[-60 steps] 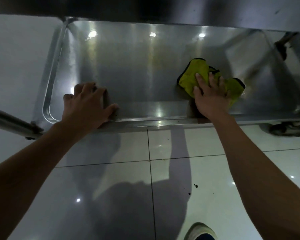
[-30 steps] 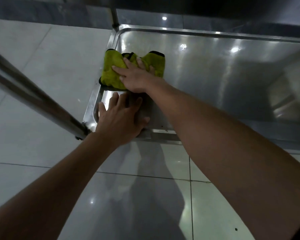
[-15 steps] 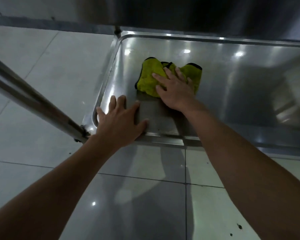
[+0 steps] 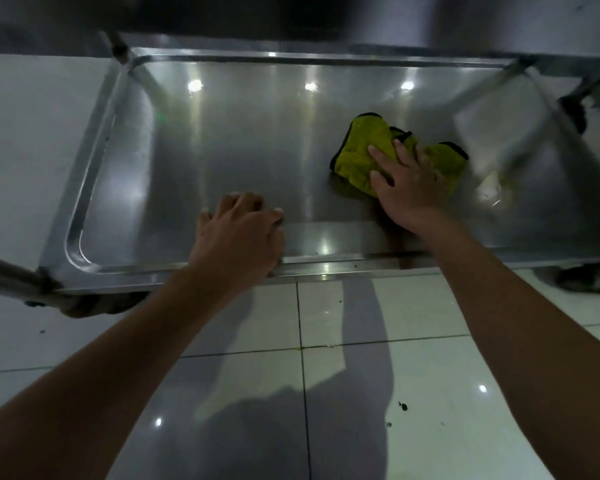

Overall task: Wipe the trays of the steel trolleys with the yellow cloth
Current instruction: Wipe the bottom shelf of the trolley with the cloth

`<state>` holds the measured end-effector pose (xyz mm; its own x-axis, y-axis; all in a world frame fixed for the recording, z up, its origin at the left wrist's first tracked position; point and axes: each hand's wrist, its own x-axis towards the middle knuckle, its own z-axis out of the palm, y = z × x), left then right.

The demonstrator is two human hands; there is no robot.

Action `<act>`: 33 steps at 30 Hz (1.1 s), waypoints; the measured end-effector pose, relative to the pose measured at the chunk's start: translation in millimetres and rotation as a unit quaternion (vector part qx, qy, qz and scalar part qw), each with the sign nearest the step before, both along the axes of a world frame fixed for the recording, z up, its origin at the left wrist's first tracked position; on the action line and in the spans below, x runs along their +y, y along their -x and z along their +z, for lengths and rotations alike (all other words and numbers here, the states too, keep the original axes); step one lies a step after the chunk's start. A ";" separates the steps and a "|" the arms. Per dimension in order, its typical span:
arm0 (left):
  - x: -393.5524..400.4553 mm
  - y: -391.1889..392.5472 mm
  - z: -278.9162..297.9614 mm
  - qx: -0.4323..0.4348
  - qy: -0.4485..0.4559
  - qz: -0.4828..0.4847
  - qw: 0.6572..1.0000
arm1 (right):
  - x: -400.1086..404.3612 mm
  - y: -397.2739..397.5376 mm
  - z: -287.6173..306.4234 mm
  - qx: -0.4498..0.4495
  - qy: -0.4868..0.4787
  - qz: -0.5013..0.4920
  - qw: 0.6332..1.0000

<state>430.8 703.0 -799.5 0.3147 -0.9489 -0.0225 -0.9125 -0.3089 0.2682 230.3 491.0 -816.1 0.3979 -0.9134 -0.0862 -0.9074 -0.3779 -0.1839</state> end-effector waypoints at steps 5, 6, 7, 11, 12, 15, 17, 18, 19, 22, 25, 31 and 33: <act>-2.7 4.7 -2.1 -0.002 -0.001 0.006 1.000 | 1.7 8.6 0.9 0.029 0.003 -0.012 1.000; -2.4 5.2 -3.1 0.001 0.002 0.010 1.000 | 3.6 6.2 1.5 0.027 0.002 -0.013 1.000; -1.7 5.4 -3.9 0.002 0.003 0.012 1.000 | 5.3 4.6 2.0 0.025 0.002 -0.013 1.000; 0.7 5.3 -2.0 -0.014 -0.011 -0.001 1.000 | 15.4 5.0 3.1 0.030 -0.007 0.013 0.999; 1.3 5.4 -0.5 -0.018 -0.018 -0.001 1.000 | 21.4 4.7 2.7 0.034 -0.009 0.028 0.999; 4.5 16.0 5.0 -0.041 -0.056 0.006 0.998 | 48.5 8.0 0.7 0.024 0.015 0.070 0.997; 8.2 34.2 9.6 -0.027 -0.077 0.016 0.997 | 69.3 12.1 0.9 0.022 0.035 0.100 0.994; 11.0 44.9 11.6 -0.014 -0.081 0.015 0.997 | 79.2 15.0 1.8 0.023 0.036 0.112 0.993; 14.2 54.6 14.0 -0.008 -0.079 0.011 0.997 | 86.8 17.0 3.3 0.023 0.033 0.123 0.992; 24.8 69.2 17.2 0.008 -0.107 0.006 0.994 | 92.9 18.4 12.4 0.026 0.008 0.132 0.991; 26.4 71.3 11.4 0.006 -0.142 0.010 0.990 | 93.1 16.1 12.5 0.035 0.002 0.139 0.990; 17.8 78.6 6.2 -0.025 -0.117 0.027 0.992 | 75.2 16.7 8.7 0.095 -0.063 0.170 0.979; 19.6 75.5 10.5 -0.028 -0.131 0.017 0.991 | 77.0 14.2 12.8 0.108 -0.089 0.167 0.976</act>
